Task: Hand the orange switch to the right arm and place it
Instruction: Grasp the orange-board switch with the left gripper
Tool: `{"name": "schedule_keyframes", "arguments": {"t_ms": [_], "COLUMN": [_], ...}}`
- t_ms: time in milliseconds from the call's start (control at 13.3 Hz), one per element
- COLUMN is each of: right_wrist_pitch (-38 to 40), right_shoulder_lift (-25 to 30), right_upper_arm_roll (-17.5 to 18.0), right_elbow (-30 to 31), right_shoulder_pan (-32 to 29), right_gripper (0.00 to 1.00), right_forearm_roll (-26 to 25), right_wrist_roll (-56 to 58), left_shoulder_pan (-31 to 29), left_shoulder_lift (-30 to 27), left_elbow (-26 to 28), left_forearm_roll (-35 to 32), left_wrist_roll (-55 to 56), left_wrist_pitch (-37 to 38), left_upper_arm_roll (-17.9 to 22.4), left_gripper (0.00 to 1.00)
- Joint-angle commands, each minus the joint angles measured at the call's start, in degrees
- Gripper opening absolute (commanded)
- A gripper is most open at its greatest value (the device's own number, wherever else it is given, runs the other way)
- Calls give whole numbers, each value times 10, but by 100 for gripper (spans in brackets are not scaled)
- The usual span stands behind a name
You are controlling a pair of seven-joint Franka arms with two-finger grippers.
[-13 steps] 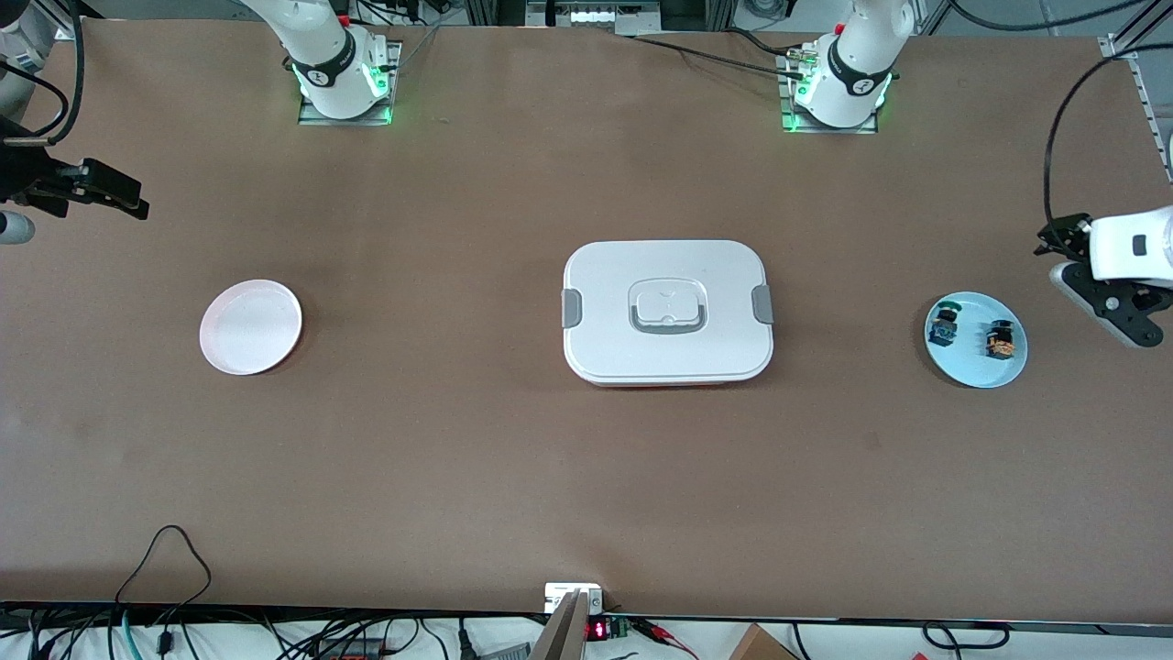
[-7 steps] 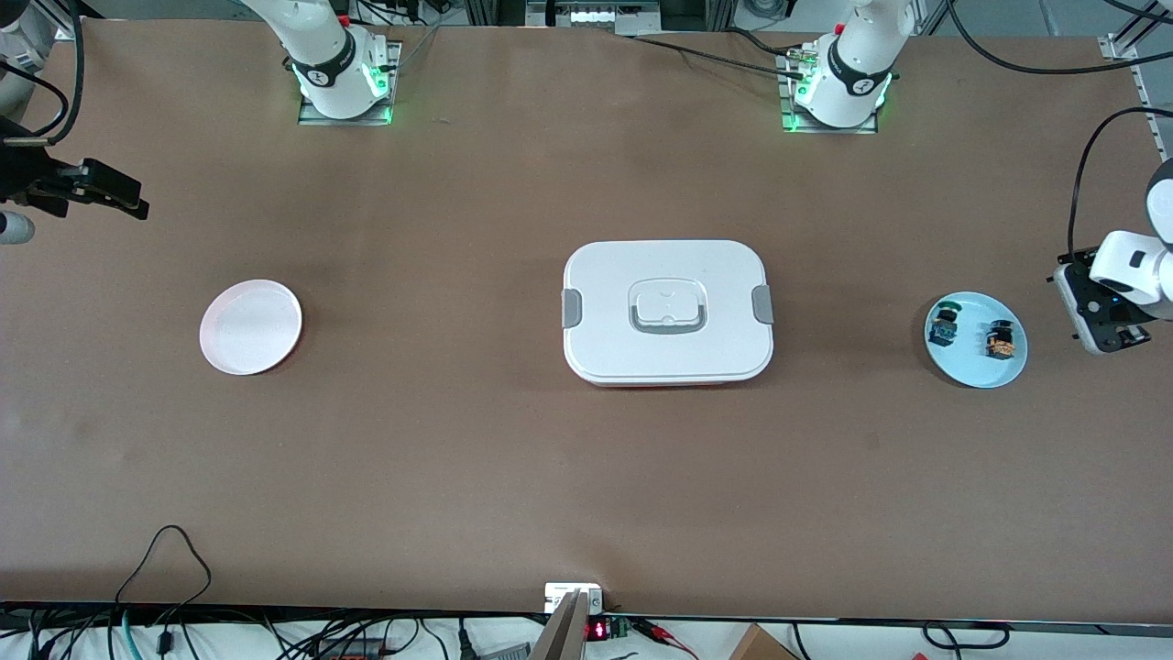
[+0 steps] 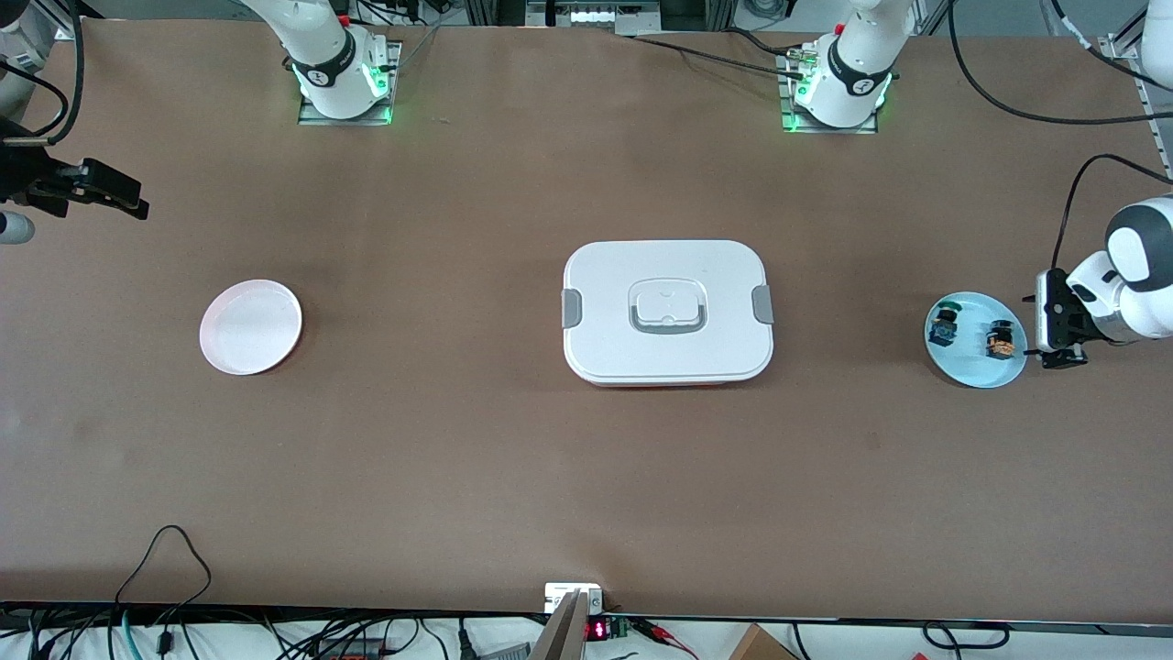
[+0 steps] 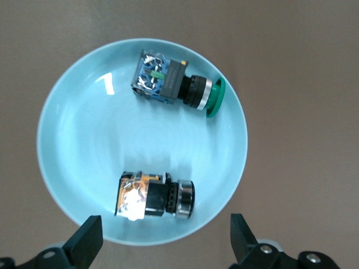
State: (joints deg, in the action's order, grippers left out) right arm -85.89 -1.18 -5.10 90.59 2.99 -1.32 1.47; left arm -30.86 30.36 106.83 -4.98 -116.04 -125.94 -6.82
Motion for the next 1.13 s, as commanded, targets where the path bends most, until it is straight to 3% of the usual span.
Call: {"name": "schedule_keyframes", "arguments": {"t_ms": [0, 1053], "right_wrist_pitch": [11, 6], "right_shoulder_lift": [3, 2], "right_upper_arm_roll": [4, 4], "right_elbow": [-7, -7], "right_shoulder_pan": [-4, -4], "right_gripper": [100, 100], "right_forearm_roll": [5, 6], "right_wrist_roll": [-2, -2], "left_shoulder_pan": [-16, -31], "left_shoulder_lift": [15, 51], "left_elbow": [-8, -13], "left_forearm_roll": [26, 29], "left_wrist_roll": [-72, -132], "left_wrist_pitch": [-13, -46], "left_upper_arm_roll": [-10, -32], "left_gripper": [100, 99]}}
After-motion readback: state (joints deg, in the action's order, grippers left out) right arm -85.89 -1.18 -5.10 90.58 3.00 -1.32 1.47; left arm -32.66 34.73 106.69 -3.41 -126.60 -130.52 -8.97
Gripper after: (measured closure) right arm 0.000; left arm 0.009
